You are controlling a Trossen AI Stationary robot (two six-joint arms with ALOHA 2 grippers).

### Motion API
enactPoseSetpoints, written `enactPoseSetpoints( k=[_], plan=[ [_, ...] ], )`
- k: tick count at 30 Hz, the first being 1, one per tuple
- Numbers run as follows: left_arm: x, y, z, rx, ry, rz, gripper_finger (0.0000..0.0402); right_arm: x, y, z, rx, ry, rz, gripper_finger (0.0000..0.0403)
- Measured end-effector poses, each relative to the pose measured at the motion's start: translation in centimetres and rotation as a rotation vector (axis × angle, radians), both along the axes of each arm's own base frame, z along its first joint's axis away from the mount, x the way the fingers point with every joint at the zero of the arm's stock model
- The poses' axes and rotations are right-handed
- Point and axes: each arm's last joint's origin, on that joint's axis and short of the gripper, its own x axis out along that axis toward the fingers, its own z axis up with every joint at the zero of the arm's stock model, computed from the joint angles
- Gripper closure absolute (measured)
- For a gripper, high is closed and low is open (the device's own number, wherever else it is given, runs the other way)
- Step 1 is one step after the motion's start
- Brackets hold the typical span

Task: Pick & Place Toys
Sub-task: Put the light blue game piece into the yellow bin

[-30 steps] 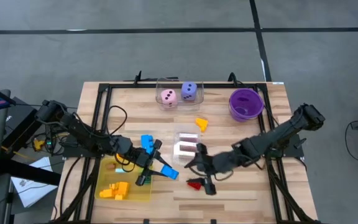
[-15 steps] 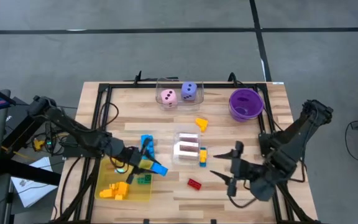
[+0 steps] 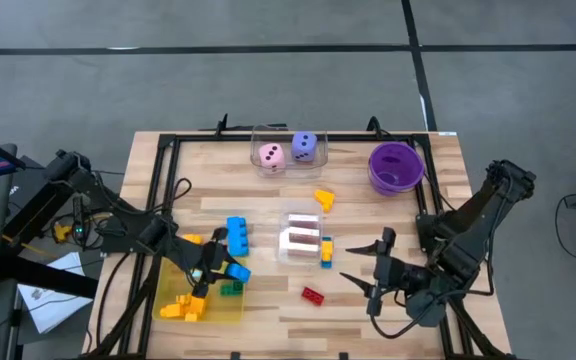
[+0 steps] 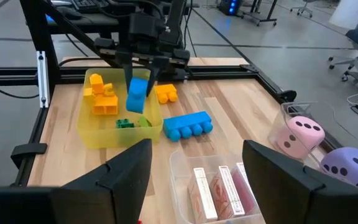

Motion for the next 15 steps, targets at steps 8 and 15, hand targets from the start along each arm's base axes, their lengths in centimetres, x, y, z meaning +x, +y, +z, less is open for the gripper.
enactPoseSetpoints(
  k=[8, 15],
  plan=[
    [-0.4, 0.3, -0.6, -0.017, 0.082, 0.064, 0.0260, 0.0, 0.0, 0.0, 0.000, 0.000, 0.000, 0.0159],
    [-1.2, 0.6, -1.5, -0.088, 0.231, 0.129, 0.0259, 0.0, 0.0, 0.0, -0.001, 0.001, 0.000, 0.0159]
  ],
)
